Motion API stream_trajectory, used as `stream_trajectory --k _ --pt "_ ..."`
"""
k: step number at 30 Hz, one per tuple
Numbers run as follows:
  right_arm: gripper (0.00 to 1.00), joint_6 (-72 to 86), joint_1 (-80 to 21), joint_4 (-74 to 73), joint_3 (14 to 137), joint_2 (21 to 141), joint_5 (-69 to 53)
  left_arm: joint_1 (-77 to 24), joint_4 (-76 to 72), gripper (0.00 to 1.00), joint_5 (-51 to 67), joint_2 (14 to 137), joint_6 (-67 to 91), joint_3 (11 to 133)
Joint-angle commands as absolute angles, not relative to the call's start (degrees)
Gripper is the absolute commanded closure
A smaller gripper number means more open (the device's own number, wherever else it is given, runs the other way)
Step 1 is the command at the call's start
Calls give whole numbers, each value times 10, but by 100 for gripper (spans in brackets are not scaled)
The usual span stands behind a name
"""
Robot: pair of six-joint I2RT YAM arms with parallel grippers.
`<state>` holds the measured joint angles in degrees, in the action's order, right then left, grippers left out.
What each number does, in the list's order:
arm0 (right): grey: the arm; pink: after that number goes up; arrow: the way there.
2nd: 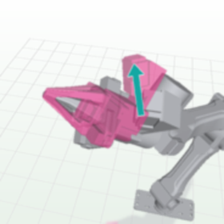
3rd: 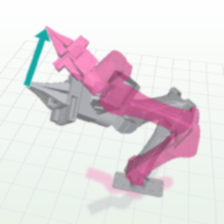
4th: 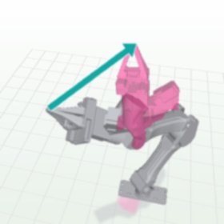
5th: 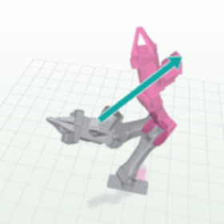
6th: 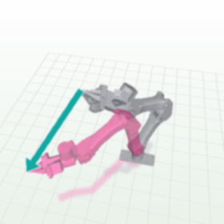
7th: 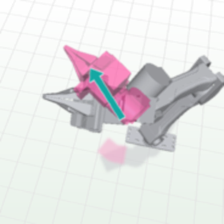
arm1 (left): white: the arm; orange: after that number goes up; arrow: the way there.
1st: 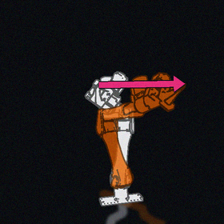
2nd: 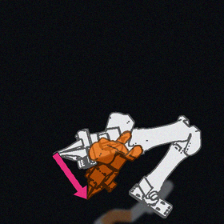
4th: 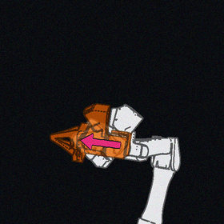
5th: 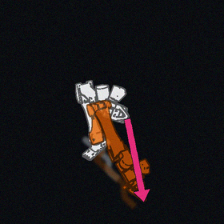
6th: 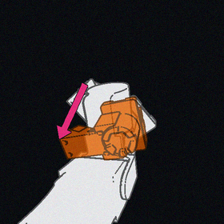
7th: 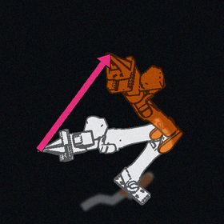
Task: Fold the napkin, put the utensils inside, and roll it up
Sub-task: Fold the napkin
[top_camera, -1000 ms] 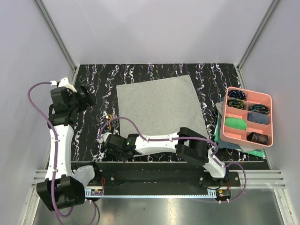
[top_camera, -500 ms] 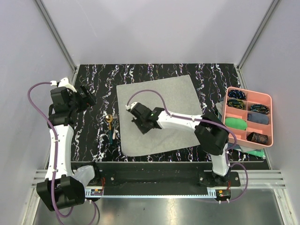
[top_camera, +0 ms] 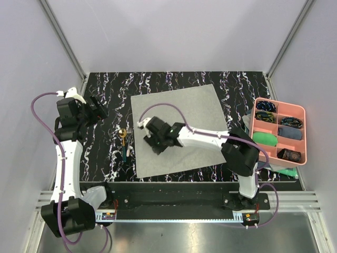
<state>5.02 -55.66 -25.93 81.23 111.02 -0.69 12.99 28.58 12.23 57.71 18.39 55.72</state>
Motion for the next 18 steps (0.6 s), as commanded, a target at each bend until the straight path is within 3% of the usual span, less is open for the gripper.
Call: stream_trajectory --k 1,10,18 --pt "55 71 -646 -215 813 1084 -20 132 256 1 136 569 190 558" --pt "40 98 -718 -206 867 1159 -14 132 254 1 142 570 191 556" --pt "40 100 -749 -230 896 1204 18 132 252 1 149 566 192 555"
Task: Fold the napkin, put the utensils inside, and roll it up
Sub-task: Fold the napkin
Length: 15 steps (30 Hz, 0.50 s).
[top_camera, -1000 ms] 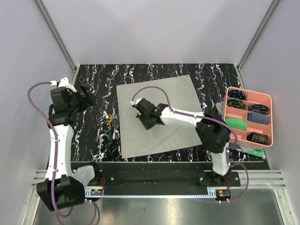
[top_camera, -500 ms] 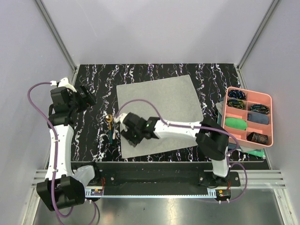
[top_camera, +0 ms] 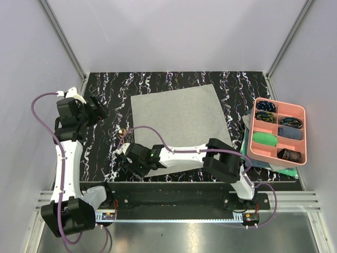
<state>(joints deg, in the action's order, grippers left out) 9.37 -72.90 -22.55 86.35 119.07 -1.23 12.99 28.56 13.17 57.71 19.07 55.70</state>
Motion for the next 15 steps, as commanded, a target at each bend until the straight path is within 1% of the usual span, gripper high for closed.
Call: stream_trajectory --k 1,10,15 --pt "40 100 -757 -231 898 1205 25 133 252 1 150 567 192 555" --pt "41 96 -780 -252 926 1223 73 134 250 1 156 567 193 555" --pt "44 90 -779 -263 934 1240 72 132 250 1 154 567 192 555"
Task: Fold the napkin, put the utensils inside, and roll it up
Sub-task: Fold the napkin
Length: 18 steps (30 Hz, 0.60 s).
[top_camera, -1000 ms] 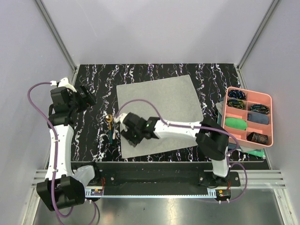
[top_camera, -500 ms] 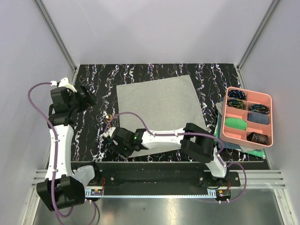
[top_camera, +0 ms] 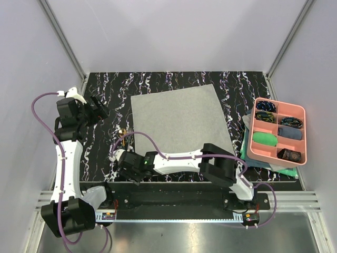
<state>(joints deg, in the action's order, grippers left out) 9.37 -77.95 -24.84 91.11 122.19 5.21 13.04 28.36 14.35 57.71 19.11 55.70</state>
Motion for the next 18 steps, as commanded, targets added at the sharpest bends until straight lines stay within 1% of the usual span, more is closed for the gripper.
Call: stream_trajectory --k 1,10,14,18 --pt "46 88 -780 -264 937 1243 71 132 250 1 155 565 192 555" --pt "44 98 -780 -286 944 1262 47 133 250 1 153 565 192 555" --pt "47 111 -783 -304 933 1268 67 132 250 1 153 565 192 554" --pt "54 128 -785 -323 925 1274 93 132 250 1 152 563 192 554"
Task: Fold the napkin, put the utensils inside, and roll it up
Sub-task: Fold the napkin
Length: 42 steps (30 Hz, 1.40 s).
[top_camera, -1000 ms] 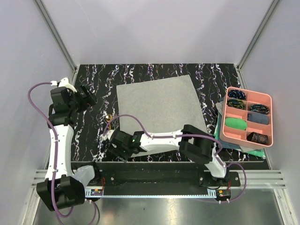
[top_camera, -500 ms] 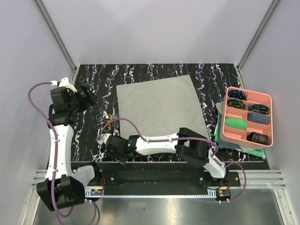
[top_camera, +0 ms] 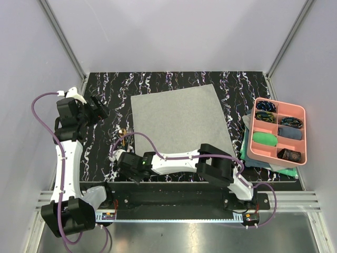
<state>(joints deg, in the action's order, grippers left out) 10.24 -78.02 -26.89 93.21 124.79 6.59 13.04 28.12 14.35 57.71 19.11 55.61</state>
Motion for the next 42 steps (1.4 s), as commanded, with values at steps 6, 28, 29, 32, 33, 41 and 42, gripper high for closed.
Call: stream_trajectory --k 6,28,29,32,33,41,42 --pt "68 138 -788 -326 918 1286 96 132 250 1 152 563 192 554" --pt "100 114 -731 -283 893 1187 158 133 250 1 142 563 191 554" --pt "100 113 -721 -273 870 1174 158 134 250 1 142 563 191 554" --pt "100 100 -672 -247 835 1139 157 134 250 1 142 562 191 554" --pt "100 93 -657 -239 830 1136 156 134 250 1 142 562 190 554" --pt "100 50 -556 -208 798 1117 137 136 250 1 145 567 191 553" --pt "100 48 -547 -208 801 1115 121 136 250 1 144 569 191 553"
